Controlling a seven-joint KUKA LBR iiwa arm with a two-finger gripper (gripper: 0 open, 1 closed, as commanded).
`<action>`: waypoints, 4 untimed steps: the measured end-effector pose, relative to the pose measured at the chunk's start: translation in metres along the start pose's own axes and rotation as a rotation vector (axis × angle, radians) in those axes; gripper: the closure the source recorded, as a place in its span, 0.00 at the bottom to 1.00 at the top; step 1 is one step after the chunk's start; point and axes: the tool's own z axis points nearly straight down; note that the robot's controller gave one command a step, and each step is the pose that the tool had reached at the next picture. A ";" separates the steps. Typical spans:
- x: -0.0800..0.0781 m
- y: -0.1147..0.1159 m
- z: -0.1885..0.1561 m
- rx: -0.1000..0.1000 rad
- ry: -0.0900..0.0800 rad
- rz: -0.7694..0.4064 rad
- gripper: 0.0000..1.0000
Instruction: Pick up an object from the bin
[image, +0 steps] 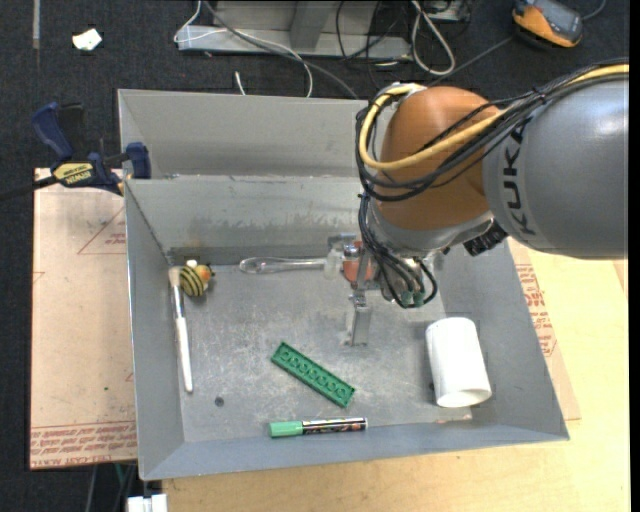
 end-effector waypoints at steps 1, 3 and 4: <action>-0.001 -0.001 -0.005 -0.001 -0.008 0.003 0.00; 0.050 -0.007 0.084 -0.006 -0.021 0.146 0.00; 0.061 0.001 0.108 -0.003 -0.003 0.142 0.00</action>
Offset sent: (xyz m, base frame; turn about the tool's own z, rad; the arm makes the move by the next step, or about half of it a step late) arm -0.0309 -0.0171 -0.1449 0.0329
